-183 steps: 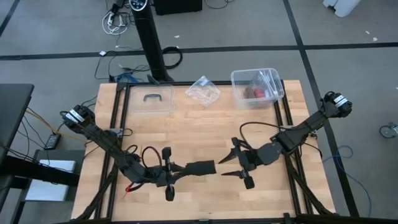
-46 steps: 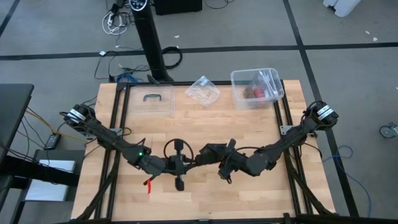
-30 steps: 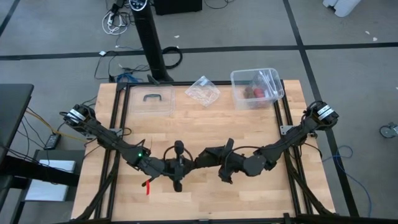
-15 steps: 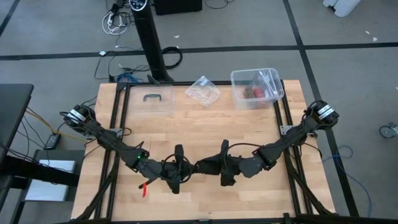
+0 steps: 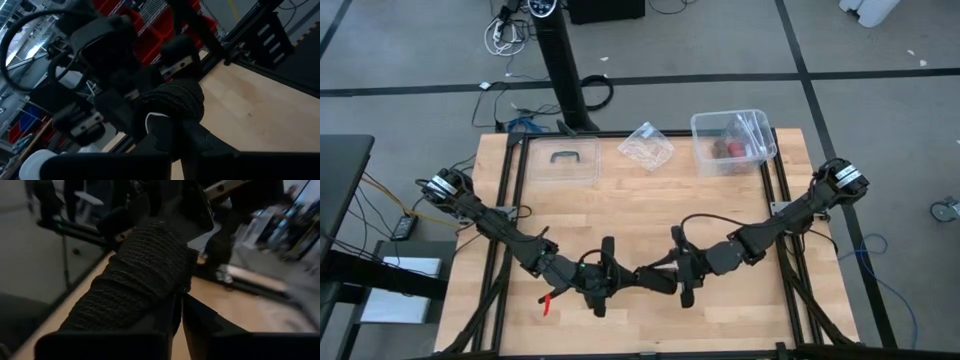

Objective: Roll bandage
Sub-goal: Roll the black bandage

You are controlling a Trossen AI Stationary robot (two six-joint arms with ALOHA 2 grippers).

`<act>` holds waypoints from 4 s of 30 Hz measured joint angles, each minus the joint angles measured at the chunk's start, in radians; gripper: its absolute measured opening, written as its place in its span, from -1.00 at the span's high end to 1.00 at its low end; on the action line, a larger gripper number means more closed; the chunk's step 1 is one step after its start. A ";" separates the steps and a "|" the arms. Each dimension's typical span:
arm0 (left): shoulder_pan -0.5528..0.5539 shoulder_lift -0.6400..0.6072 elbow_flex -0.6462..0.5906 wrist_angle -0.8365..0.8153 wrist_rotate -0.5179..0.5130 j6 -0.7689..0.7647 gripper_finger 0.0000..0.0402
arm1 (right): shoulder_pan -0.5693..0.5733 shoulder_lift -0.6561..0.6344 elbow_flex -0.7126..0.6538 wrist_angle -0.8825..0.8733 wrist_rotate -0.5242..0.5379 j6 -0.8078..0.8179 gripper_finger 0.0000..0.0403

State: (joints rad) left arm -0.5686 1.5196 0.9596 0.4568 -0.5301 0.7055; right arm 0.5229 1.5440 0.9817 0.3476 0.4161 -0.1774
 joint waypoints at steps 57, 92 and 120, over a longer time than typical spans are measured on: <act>-0.040 -0.002 0.003 -0.025 0.050 -0.141 0.91 | 0.125 -0.379 0.000 -0.384 0.144 0.258 0.01; 0.052 0.000 0.000 -0.037 0.009 -0.264 0.91 | -0.098 -0.129 0.000 -0.027 -0.209 0.174 0.98; 0.039 0.000 -0.001 0.103 0.085 -0.102 0.91 | -0.154 -0.091 0.002 -0.071 -0.360 0.237 0.97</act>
State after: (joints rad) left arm -0.5295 1.5200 0.9588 0.5593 -0.4454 0.6033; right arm 0.3689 1.4533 0.9836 0.2770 0.0562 0.0594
